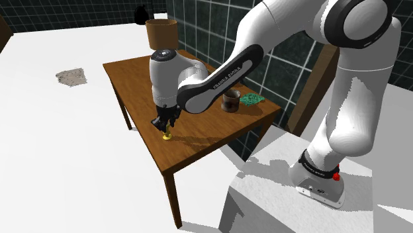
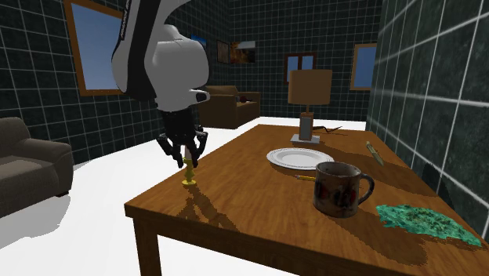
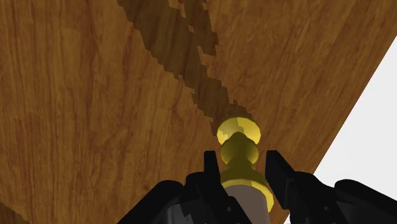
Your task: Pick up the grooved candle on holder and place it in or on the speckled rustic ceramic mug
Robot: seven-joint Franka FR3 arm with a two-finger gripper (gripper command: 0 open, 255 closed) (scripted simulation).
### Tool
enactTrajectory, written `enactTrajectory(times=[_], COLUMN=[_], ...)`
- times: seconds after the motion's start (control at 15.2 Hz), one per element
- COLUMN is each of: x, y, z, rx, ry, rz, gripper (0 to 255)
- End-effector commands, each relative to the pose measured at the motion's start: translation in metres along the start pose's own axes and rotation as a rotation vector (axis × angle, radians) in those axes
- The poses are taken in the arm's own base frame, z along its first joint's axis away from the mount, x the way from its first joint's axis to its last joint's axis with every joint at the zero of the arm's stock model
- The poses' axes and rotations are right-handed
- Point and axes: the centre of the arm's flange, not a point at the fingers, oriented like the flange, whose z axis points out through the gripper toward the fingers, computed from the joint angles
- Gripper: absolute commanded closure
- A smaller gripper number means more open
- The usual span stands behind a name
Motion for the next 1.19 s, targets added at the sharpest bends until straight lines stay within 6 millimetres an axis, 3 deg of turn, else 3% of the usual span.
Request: enactTrajectory(times=[0.0, 1.12], x=[0.001, 0.019], y=[0.001, 0.007], z=[-0.004, -0.092], rx=[-0.002, -0.002], ry=[-0.002, -0.002], rz=[0.001, 0.001], gripper=[255, 255])
